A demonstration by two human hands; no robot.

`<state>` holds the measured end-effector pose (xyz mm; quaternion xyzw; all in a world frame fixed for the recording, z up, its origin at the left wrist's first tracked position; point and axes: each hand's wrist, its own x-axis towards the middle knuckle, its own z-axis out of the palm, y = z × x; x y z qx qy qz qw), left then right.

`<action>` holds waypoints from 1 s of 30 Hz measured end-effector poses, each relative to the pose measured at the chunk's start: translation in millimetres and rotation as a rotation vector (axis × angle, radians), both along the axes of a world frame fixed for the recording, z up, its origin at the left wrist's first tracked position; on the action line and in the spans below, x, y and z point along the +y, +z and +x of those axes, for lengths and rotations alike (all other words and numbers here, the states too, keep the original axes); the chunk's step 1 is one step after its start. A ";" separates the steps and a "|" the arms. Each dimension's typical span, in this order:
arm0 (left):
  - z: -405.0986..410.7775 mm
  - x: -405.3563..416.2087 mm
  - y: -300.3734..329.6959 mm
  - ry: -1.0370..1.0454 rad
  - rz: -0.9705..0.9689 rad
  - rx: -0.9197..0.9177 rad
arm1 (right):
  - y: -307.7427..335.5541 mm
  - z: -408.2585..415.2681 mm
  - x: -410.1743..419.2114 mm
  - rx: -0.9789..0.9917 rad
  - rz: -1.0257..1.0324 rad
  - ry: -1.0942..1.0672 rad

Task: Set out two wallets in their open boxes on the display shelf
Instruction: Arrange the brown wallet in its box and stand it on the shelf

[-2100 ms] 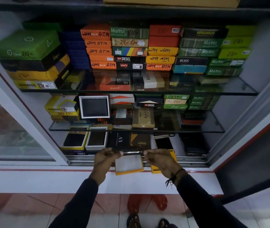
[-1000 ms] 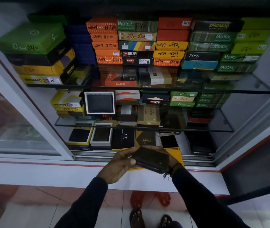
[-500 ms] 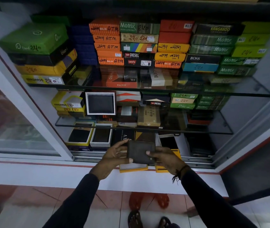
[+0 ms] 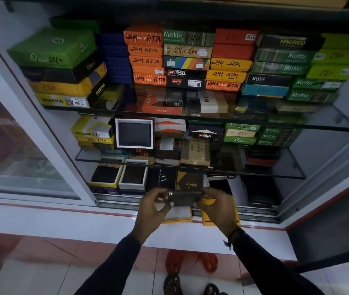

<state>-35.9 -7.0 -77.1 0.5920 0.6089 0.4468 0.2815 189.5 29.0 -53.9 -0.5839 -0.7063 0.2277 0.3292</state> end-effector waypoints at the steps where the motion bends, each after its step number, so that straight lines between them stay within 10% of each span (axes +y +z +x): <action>1: -1.3 3.7 2.2 0.023 -0.118 -0.151 | 2.7 -2.6 3.0 0.195 -0.197 -0.041; 5: -5.8 16.1 -2.3 0.186 -0.356 -0.401 | -2.4 -15.3 11.3 0.645 -0.626 -0.202; 12: 0.4 19.7 -23.2 0.327 -0.482 -0.192 | -27.8 -46.8 21.1 -0.075 -0.449 -0.135; 18: 3.7 20.2 -29.7 0.442 -0.521 0.002 | -38.4 -63.0 20.5 -0.194 -0.469 -0.096; 30: -8.4 -4.1 17.7 0.301 -0.261 0.034 | 2.2 -46.4 6.0 0.281 -0.384 -0.286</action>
